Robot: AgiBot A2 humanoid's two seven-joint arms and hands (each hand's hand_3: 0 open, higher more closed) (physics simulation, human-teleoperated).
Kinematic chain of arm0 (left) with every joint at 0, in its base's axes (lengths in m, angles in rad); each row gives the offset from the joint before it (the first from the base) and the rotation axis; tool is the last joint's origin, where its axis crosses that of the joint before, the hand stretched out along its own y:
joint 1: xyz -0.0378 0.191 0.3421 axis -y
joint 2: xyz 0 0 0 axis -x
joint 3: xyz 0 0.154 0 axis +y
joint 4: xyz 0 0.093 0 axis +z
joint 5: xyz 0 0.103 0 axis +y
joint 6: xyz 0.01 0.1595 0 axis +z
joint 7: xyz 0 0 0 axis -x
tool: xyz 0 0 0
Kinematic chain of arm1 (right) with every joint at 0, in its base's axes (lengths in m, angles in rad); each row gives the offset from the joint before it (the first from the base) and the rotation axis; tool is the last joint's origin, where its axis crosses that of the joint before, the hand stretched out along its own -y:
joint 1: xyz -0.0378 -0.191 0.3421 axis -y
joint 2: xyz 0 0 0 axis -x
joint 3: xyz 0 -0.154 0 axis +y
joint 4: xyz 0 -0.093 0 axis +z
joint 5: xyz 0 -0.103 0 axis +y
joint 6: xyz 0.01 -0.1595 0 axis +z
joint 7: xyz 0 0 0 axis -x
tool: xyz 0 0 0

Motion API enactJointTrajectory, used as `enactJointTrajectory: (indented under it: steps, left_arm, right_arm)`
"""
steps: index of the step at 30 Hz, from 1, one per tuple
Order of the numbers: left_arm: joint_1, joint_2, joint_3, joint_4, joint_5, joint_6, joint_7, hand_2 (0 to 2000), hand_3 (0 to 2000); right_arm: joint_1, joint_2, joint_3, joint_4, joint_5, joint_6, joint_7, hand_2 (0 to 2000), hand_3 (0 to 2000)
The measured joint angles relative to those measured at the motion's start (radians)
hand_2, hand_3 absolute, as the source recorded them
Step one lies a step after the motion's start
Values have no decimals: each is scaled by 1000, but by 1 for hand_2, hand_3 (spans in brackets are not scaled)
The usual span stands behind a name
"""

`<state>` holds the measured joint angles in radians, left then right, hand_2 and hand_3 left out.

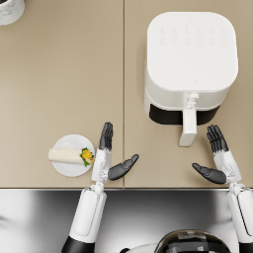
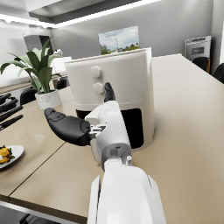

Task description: Pick up the chicken rolls and place it into the air fryer

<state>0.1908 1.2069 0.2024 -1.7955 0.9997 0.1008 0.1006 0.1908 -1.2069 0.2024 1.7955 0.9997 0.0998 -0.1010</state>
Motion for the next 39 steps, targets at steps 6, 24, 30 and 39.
enactJointTrajectory:
  steps: [6, 24, 30, 39]
  left_arm:
    - [0, 0, 0, 0, 0, 0, 0, 0, 0]
    - [0, 0, 0, 0, 0, 0, 0, 0, 0]
    - [0, 0, 0, 0, 0, 0, 0, 0, 0]
    - [-43, 6, -48, -36, 0, -94, -94, 0, 0]
  right_arm:
    - [0, 0, 0, 0, 0, 0, 0, 0, 0]
    - [0, 0, 0, 0, 0, 0, 0, 0, 0]
    - [0, 0, 0, 0, 0, 0, 0, 0, 0]
    - [6, -30, 8, -7, 0, -93, 94, 0, 0]
